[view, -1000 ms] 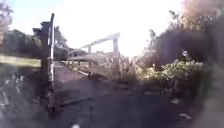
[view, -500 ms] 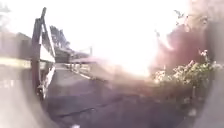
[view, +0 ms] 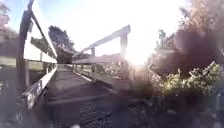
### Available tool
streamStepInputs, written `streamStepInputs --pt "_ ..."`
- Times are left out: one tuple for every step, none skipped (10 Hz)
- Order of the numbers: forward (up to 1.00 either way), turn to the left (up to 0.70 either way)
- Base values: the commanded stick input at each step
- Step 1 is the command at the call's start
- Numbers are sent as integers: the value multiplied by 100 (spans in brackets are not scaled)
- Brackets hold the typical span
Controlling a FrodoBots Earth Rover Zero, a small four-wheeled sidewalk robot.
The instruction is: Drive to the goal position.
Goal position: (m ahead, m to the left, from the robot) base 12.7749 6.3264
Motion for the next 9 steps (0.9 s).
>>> streamStepInputs --pt "70 14" --pt "70 14" --pt "70 14" --pt "70 14" --pt "70 14" --pt "70 14" --pt "70 14" --pt "70 14" --pt "70 14"
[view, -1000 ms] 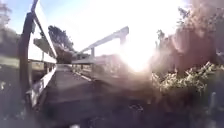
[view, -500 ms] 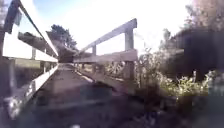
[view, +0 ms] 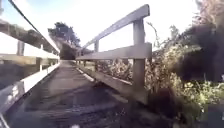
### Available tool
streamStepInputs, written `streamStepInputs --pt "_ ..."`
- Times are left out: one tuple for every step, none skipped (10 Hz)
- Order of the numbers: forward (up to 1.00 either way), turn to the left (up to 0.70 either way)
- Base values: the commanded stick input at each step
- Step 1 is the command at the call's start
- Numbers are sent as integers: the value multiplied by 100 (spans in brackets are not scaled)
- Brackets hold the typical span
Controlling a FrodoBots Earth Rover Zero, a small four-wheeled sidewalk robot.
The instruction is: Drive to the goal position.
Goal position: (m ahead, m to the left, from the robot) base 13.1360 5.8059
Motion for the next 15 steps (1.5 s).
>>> streamStepInputs --pt "70 14" --pt "70 14" --pt "70 14" --pt "70 14" --pt "70 14" --pt "70 14" --pt "70 14" --pt "70 14" --pt "31 32" --pt "14 37" --pt "0 70" --pt "0 70" --pt "0 70" --pt "0 70" --pt "0 70"
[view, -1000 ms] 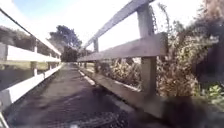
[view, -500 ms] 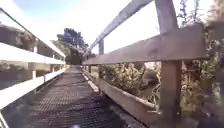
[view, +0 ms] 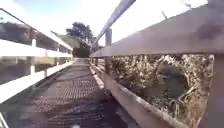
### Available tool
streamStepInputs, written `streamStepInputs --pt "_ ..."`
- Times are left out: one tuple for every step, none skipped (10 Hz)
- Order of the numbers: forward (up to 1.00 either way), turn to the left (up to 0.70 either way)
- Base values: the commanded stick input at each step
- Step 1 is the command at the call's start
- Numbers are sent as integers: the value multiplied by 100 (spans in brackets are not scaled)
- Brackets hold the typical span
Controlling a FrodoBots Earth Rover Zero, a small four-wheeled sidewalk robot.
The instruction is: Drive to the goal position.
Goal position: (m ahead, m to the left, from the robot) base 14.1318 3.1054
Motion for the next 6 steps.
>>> streamStepInputs --pt "0 70" --pt "0 70" --pt "0 70" --pt "0 70" --pt "0 70" --pt "0 70"
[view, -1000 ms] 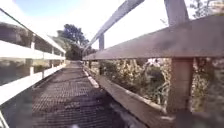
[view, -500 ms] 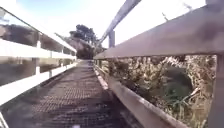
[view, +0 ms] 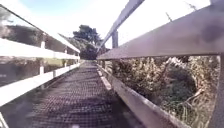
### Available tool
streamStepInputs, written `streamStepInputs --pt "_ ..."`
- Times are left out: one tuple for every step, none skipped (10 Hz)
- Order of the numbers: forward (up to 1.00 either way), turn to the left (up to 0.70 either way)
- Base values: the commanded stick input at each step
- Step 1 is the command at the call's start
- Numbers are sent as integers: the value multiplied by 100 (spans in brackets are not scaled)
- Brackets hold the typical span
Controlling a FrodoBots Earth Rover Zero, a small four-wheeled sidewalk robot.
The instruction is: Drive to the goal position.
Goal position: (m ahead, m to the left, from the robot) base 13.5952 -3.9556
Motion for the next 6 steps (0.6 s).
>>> streamStepInputs --pt "0 70" --pt "0 70" --pt "0 70" --pt "0 70" --pt "40 73" --pt "56 41"
